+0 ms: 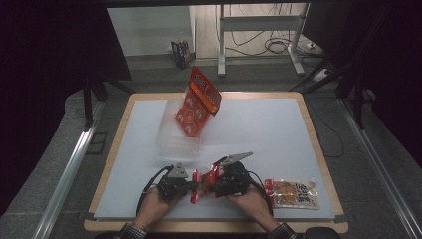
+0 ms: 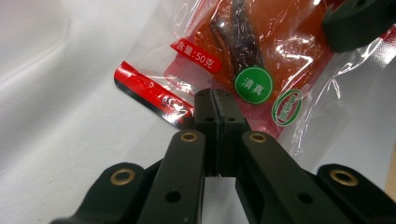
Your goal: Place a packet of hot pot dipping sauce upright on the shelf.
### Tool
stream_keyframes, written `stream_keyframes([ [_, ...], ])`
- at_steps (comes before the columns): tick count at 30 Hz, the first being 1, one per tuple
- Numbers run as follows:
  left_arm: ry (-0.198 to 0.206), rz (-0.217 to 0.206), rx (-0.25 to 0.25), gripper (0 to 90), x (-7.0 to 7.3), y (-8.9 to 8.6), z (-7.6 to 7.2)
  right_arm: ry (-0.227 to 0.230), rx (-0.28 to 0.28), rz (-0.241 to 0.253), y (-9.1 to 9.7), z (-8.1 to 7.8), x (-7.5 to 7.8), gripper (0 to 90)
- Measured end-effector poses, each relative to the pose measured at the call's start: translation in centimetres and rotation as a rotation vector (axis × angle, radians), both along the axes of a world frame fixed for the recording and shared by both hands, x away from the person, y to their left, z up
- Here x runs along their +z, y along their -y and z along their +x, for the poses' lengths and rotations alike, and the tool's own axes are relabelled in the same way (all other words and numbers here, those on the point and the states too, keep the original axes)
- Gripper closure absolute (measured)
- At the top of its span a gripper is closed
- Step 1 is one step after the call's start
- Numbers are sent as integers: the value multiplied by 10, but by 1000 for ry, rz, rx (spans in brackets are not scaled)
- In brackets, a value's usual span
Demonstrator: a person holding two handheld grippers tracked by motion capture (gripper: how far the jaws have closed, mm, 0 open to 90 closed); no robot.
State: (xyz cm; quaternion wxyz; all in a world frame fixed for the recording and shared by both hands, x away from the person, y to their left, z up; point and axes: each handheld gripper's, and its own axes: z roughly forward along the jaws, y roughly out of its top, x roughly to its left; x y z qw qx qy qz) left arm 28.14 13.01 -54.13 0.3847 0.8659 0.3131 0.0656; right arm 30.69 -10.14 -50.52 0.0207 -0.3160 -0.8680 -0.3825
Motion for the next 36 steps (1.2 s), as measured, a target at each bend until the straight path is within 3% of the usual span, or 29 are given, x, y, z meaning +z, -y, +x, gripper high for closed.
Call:
stream_keyframes([
  [5,-2,6,-7,900,0,-2,0,-17,-4,3,-4,2,0,463],
  [8,-5,-5,5,900,0,-3,0,-59,-14,39,-6,7,-1,502],
  [14,-5,0,11,900,0,-5,-1,-74,-22,50,-9,8,-1,568],
  [19,18,3,40,841,5,-9,-3,-101,-23,73,-7,11,0,646],
  [23,56,-18,52,776,11,-11,-6,-78,-20,90,-4,11,6,691],
  [28,92,-20,58,678,13,-9,-10,-33,-7,69,-4,9,15,700],
  [34,104,-14,71,559,13,-10,-11,-2,-3,70,0,8,23,702],
  [36,106,-18,77,474,13,-12,-12,22,-4,66,4,9,28,701],
])
